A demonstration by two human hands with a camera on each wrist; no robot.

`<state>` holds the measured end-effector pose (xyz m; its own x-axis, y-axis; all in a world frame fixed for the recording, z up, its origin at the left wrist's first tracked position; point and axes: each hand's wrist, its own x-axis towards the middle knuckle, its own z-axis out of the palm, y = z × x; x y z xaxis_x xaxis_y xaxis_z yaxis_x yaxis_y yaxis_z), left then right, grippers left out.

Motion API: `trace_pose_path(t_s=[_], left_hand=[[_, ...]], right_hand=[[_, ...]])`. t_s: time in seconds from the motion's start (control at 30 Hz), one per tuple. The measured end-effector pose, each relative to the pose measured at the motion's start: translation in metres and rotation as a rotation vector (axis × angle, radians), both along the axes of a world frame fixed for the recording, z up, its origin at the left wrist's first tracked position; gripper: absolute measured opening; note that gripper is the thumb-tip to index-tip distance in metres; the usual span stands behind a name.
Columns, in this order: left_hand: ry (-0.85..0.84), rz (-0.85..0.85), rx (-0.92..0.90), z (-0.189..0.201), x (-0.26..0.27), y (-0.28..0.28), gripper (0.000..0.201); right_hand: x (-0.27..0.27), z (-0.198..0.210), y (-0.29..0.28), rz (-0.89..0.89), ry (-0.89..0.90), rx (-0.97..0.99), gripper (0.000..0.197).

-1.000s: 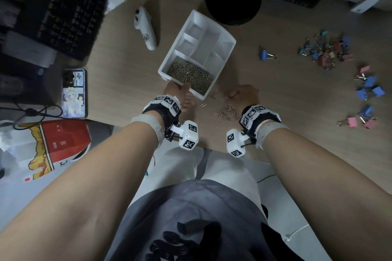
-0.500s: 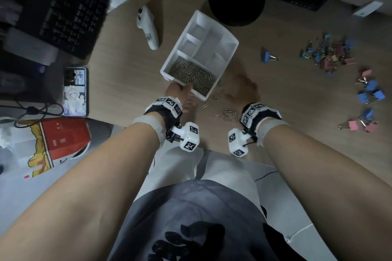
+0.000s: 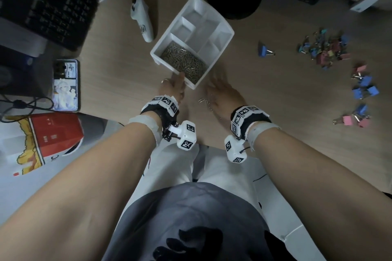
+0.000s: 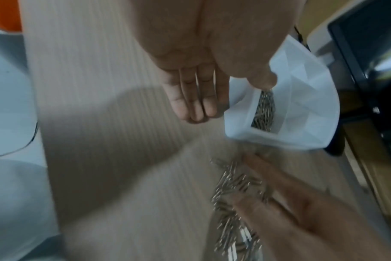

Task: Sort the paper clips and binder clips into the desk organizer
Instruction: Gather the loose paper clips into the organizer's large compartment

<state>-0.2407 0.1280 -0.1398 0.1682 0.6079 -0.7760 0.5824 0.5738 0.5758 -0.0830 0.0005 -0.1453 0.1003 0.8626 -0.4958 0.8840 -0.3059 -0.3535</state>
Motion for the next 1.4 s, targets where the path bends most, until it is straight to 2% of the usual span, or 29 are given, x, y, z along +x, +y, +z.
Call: trace_pose_path(t_s=[0.03,0.1,0.2,0.3,0.37,0.47,0.53,0.6,0.67,0.73,0.77,0.83,0.9,0.97,1.07,1.17,1.27,1.33,1.4], left_hand=[[0.043,-0.07,0.028,-0.01,-0.004,-0.007,0.062],[0.1,-0.171,0.016,-0.029,-0.005,-0.02,0.048],[0.13,-0.186,-0.049,-0.023,0.01,-0.04,0.03],[0.13,-0.227,-0.027,-0.032,0.028,-0.058,0.031],[0.1,-0.209,-0.036,-0.027,0.038,-0.07,0.035],[0.086,-0.217,-0.066,-0.044,0.048,-0.085,0.028],[0.061,-0.175,-0.076,-0.041,0.052,-0.095,0.028],[0.062,-0.17,-0.072,-0.037,0.053,-0.104,0.021],[0.093,-0.158,-0.048,-0.033,0.051,-0.11,0.02],[0.121,-0.113,-0.025,-0.023,0.046,-0.112,0.028],[0.126,-0.094,-0.033,-0.013,0.044,-0.115,0.025],[0.125,-0.055,-0.105,0.008,0.042,-0.121,0.013],[0.065,0.046,-0.189,0.02,0.041,-0.126,0.013],[0.024,0.125,-0.221,0.017,0.042,-0.131,0.019],[-0.012,0.173,-0.236,0.012,0.054,-0.14,0.026],[-0.093,0.177,-0.264,0.017,0.07,-0.145,0.026],[-0.142,0.171,-0.268,0.019,0.077,-0.142,0.023],[-0.132,0.181,-0.243,0.017,0.073,-0.138,0.021],[-0.113,0.192,-0.226,0.014,0.064,-0.133,0.023]], right_hand=[[-0.002,0.0,-0.001,0.007,0.029,-0.011,0.057],[-0.005,0.002,-0.006,-0.028,0.054,0.004,0.05],[-0.004,0.012,-0.025,-0.083,0.016,0.031,0.039],[0.006,0.023,-0.047,-0.176,0.022,0.034,0.032],[0.016,0.026,-0.062,-0.287,0.013,0.092,0.034],[0.038,0.026,-0.084,-0.529,-0.065,0.127,0.041],[0.051,0.023,-0.097,-0.715,-0.079,0.019,0.046],[0.061,0.015,-0.104,-0.853,-0.018,-0.083,0.049],[0.065,0.008,-0.103,-0.875,0.026,-0.126,0.047],[0.062,0.003,-0.096,-0.873,0.086,-0.092,0.042],[0.057,0.003,-0.091,-0.862,0.125,-0.071,0.038],[0.047,0.007,-0.081,-0.789,0.19,-0.029,0.033],[0.04,0.011,-0.077,-0.729,0.271,-0.018,0.033],[0.04,0.016,-0.079,-0.709,0.303,0.001,0.034],[0.056,0.02,-0.093,-0.781,0.262,0.018,0.029],[0.073,0.018,-0.107,-0.784,0.239,-0.115,0.019],[0.07,0.005,-0.108,-0.75,0.307,-0.217,0.021],[0.059,-0.003,-0.103,-0.817,0.354,-0.166,0.009],[0.045,0.005,-0.093,-0.912,0.367,-0.091,0.012]])
